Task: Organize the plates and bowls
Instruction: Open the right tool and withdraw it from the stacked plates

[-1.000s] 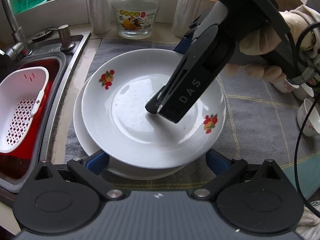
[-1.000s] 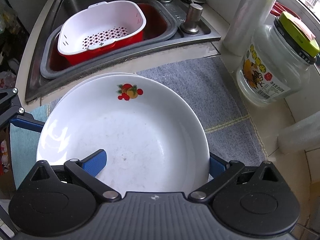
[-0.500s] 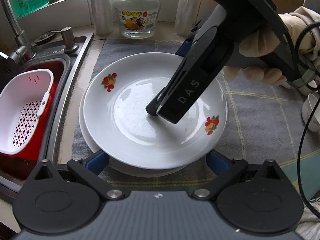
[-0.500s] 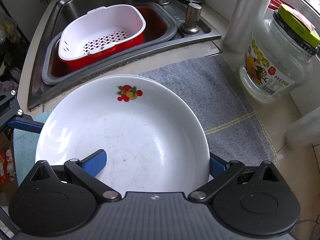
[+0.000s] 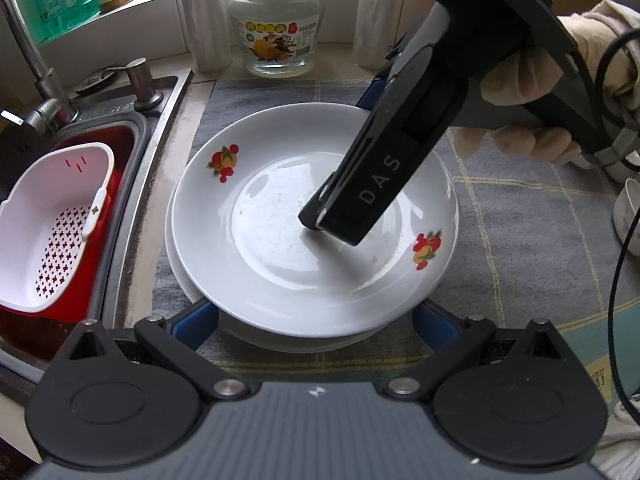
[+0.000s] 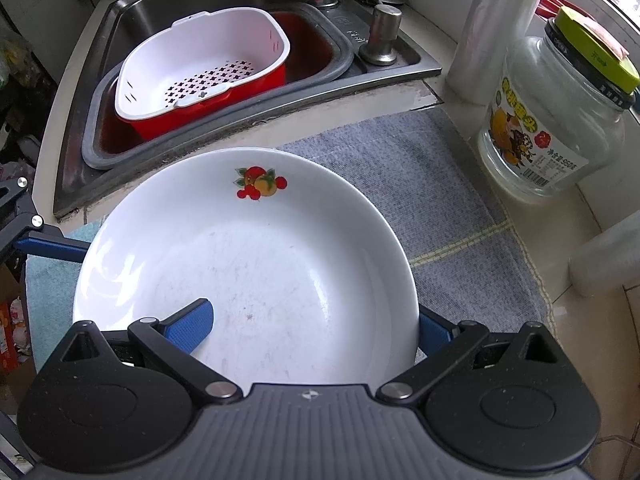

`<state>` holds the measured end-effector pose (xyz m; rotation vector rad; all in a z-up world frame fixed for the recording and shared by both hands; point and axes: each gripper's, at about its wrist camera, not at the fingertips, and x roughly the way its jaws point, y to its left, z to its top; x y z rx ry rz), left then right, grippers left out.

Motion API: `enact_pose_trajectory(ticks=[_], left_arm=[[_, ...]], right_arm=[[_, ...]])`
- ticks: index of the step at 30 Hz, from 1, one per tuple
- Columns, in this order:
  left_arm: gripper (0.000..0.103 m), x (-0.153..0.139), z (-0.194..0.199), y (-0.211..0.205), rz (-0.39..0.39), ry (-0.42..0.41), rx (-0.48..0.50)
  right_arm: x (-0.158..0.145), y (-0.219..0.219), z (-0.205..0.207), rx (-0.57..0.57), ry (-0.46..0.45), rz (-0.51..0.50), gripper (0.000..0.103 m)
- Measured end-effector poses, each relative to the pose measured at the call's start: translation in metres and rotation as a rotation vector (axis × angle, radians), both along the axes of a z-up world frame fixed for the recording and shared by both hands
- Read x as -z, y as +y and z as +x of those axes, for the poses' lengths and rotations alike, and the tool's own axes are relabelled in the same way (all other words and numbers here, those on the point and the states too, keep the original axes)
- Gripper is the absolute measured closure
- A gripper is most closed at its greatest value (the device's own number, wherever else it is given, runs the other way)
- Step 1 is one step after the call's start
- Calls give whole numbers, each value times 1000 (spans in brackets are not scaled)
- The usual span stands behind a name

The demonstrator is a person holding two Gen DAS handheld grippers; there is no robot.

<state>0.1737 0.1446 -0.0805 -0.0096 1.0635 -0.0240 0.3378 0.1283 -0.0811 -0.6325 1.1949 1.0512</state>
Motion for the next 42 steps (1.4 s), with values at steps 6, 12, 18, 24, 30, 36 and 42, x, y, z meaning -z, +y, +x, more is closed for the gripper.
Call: enact_pose_trajectory(ticks=[6, 12, 18, 24, 30, 36, 42], left_arm=[[1, 2, -4, 2, 23, 5, -6], [1, -10, -21, 5, 67, -131, -12], [1, -14, -33, 3, 44, -276, -66], [1, -16, -38, -3, 82, -370, -94], [1, -13, -37, -9, 79, -365, -86], [1, -14, -34, -23, 41, -370, -24], [1, -13, -23, -51, -38, -372, 107]], right_arm=[[-3, -1, -1, -9, -1, 5, 0], [-26, -25, 4, 37, -27, 106, 0], [-37, -49, 0, 127, -63, 198, 0], [-44, -64, -17, 184, -124, 227, 0], [-52, -88, -39, 272, -192, 267, 0], [-54, -137, -69, 471, -315, 288, 0], [-53, -202, -100, 693, -464, 183, 0]])
